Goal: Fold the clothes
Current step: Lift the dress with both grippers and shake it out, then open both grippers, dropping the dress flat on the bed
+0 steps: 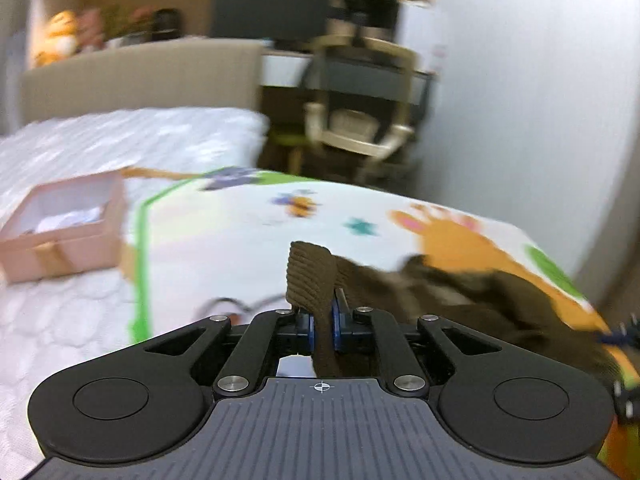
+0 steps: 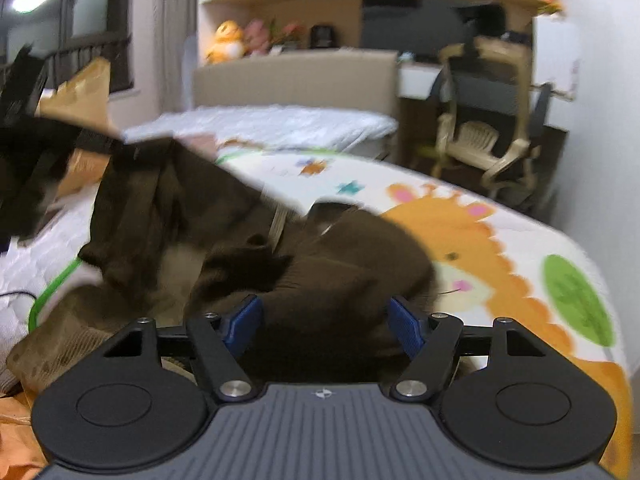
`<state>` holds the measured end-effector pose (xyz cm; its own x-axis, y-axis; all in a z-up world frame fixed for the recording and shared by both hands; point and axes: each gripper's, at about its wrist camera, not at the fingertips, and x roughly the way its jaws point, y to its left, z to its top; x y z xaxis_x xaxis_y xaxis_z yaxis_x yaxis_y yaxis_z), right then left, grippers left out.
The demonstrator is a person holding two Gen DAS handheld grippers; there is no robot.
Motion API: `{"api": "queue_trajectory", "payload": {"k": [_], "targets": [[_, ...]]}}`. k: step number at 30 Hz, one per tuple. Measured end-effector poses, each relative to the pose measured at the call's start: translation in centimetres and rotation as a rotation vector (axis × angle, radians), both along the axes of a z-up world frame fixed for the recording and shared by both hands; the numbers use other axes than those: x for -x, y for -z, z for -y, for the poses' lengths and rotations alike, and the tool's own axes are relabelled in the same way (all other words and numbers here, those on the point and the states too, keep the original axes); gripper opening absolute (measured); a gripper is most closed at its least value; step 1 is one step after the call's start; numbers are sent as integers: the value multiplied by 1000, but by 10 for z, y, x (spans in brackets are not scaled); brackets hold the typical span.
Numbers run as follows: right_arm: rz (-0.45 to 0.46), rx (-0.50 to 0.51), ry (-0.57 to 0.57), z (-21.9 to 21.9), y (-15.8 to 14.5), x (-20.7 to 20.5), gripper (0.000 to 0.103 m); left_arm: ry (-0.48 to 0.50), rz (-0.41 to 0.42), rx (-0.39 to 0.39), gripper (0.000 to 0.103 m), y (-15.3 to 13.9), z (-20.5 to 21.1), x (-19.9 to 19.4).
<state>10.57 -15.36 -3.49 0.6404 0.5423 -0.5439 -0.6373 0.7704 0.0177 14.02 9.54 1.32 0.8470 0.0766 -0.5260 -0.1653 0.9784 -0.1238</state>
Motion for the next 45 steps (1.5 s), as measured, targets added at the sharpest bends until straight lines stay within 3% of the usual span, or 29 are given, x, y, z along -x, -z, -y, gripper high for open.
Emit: {"api": "queue_trajectory", "payload": {"k": [1,2,4,8,12,15,18,21,23,27,28,30,31,33,34,35,36,40,45], "targets": [[-14,15,-14,-10,5,-5,64,-19,-5,14,9,4,-9,-3],[-18,31,-37,-20,9,-10,33,-30,-13,31,9,8,-16,-7],[40,103,-63,-39,8,-15,8,-39,-30,59,9,16,-28,-13],[299,235,6,-50,-26,-43,5,-22,-7,96,9,15,-45,-25],[462,308,239,-22,-56,-107,5,-32,58,125,9,9,-57,-37],[439,324,423,16,-57,-161,4,-75,57,76,9,16,-63,-52],[353,349,517,47,-28,-196,5,-107,8,57,9,36,-70,-72],[306,337,538,58,-3,-204,5,-123,7,80,9,48,-74,-85],[304,271,529,59,-7,-199,5,-128,26,73,9,45,-73,-92],[278,263,554,65,-4,-230,5,-166,27,10,9,48,-75,-119],[268,263,562,66,-3,-239,8,-175,7,2,10,52,-77,-126],[145,240,566,73,6,-256,16,-184,-50,9,12,60,-81,-134],[79,215,577,79,10,-263,26,-182,-70,25,12,62,-84,-134],[33,151,615,98,11,-259,42,-162,-84,71,20,61,-89,-124],[27,122,631,109,11,-253,56,-151,-81,78,36,58,-90,-114],[29,104,641,118,10,-243,63,-153,-78,72,63,55,-89,-104],[29,101,636,125,8,-231,63,-163,-73,56,71,50,-85,-93],[17,123,508,129,6,-167,69,-100,-51,1,74,34,-59,-50],[15,157,310,100,17,-90,77,141,16,-30,80,9,14,-8]]}}
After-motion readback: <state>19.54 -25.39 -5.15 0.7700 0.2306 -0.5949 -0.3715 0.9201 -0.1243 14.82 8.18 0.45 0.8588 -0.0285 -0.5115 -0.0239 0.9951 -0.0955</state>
